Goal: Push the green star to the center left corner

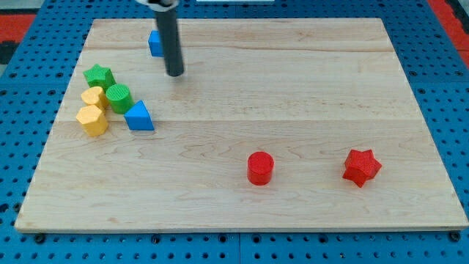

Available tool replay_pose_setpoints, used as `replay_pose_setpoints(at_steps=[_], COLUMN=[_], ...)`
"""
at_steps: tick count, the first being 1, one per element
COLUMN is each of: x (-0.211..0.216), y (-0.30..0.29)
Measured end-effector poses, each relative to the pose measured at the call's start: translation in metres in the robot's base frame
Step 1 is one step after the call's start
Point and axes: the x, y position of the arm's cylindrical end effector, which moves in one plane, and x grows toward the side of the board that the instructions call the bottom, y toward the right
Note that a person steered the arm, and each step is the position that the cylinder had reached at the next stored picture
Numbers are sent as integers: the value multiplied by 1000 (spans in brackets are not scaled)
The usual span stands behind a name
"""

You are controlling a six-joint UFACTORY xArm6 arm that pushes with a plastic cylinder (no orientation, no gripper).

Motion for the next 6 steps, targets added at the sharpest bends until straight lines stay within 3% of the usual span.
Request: replay_pose_setpoints(at_steps=[2,3,6], x=[41,49,29], y=[-61,-52,-62])
